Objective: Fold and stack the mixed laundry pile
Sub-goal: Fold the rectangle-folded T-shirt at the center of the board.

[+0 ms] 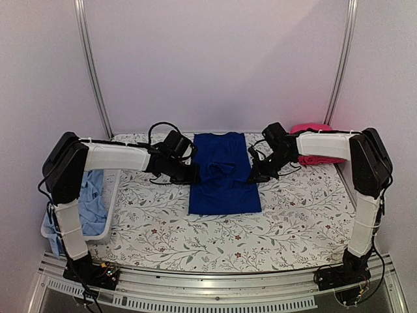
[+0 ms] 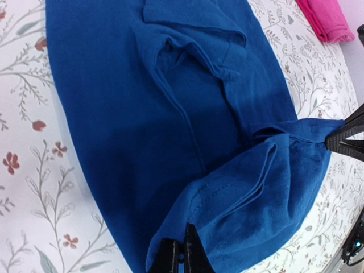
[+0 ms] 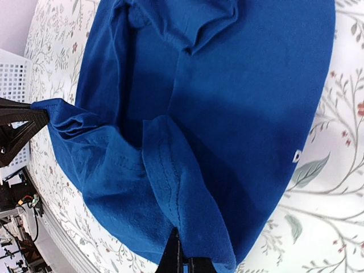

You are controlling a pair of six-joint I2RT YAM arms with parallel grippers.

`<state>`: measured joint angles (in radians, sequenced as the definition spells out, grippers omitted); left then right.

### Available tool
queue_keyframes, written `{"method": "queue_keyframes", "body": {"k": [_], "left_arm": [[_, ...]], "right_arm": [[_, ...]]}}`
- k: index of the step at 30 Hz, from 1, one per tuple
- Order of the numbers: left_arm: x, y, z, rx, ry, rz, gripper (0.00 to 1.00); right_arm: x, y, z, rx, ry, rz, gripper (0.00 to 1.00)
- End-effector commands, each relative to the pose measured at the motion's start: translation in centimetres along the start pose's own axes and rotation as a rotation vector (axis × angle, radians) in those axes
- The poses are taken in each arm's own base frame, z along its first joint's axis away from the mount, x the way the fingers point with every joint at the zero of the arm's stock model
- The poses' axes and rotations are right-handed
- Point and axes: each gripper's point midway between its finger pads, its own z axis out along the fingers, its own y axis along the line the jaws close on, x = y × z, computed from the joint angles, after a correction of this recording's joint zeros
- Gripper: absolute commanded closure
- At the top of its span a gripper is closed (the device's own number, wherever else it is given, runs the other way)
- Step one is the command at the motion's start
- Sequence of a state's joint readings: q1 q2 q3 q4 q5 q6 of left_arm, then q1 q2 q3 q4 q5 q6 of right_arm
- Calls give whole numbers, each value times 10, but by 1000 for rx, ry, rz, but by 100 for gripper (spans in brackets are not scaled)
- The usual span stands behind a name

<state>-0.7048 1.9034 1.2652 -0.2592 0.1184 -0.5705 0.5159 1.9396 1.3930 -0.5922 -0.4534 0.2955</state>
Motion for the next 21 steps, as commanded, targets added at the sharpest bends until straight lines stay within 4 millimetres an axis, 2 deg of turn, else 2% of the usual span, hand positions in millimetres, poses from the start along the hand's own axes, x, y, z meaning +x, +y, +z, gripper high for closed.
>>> {"method": "queue_keyframes", "body": {"k": [1, 4, 10, 16, 21], "left_arm": [[-35, 16, 7, -47, -56, 45, 100], [-52, 24, 10, -55, -84, 43, 100], [-72, 34, 16, -49, -114, 42, 100], [-78, 40, 23, -21, -124, 27, 100], [-83, 42, 29, 1, -140, 19, 100]], "right_arm": [[-38, -15, 2, 20, -68, -13, 100], [-53, -21, 3, 19, -91, -10, 100], [-76, -23, 5, -8, -131, -20, 100], [-85, -23, 3, -28, -163, -35, 100], [-95, -39, 3, -38, -178, -13, 100]]}}
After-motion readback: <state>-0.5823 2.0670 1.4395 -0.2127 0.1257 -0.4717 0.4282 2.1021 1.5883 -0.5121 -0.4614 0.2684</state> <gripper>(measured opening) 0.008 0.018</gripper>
